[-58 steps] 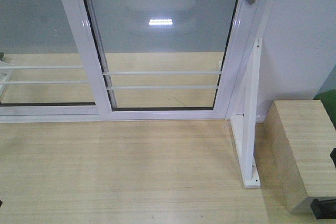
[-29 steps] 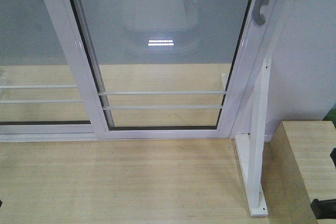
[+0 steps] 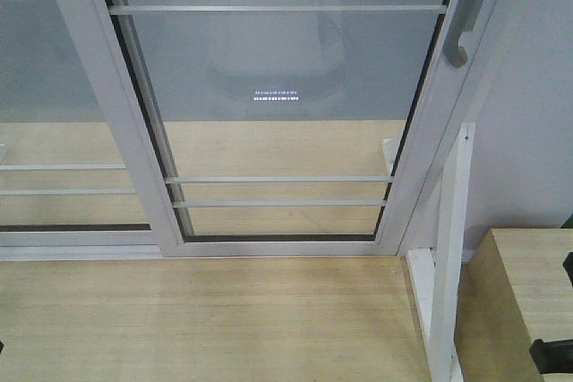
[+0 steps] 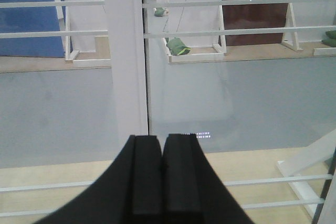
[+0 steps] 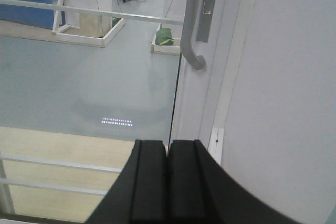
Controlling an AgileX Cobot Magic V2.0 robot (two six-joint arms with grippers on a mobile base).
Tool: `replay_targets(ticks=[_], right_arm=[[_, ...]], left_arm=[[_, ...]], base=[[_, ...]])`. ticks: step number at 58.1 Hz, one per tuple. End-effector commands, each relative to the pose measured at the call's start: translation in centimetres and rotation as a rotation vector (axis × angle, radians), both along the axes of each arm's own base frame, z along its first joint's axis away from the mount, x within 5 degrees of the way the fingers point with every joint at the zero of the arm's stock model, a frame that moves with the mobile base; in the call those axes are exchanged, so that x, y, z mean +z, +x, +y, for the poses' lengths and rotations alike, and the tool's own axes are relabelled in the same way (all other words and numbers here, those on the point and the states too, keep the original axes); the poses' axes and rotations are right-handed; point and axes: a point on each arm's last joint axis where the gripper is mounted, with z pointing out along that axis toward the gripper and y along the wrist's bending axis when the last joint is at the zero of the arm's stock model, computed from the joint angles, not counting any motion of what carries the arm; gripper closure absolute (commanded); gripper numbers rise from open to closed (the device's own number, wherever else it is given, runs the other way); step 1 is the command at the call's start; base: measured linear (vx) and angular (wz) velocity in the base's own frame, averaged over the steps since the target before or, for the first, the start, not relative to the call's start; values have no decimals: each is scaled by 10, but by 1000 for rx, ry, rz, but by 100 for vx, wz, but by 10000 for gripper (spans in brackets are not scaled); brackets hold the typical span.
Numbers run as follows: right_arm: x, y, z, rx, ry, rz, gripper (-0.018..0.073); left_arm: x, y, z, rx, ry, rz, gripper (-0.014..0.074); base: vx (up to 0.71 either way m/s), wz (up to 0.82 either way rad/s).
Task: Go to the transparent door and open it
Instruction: 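Drive forward up to the glass sliding door with the silver handle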
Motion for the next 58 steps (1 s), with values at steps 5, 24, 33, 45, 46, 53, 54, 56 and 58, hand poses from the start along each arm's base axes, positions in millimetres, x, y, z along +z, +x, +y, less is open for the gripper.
replay_targets(ticks=[5,24,33,45,46,53,54,56,58], right_arm=[[4,0,-1,-13,-2,-83,559],[4,0,-1,-13,-2,-83,559],[4,0,-1,-13,-2,-83,559],[4,0,-1,-13,-2,-83,559],[4,0,-1,-13,-2,-83,559],[4,0,-1,-13,-2,-83,559],[4,0,-1,-13,-2,-83,559],[4,0,-1,-13,-2,-83,559],[4,0,-1,-13,-2,-83,559]], left_arm=[[-2,1,0,2,-16,-65,594],[-2,1,0,2,-16,-65,594],[-2,1,0,2,-16,-65,594],[-2,1,0,2,-16,-65,594],[-2,1,0,2,-16,-65,594],[-2,1,0,2,-16,-65,594],[-2,1,0,2,-16,-65,594],[-2,1,0,2,-16,-65,594],[-2,1,0,2,-16,-65,594]], base=[[9,1],[7,0],[5,0],[4,0],[4,0],[4,0],[4,0],[4,0],[4,0]])
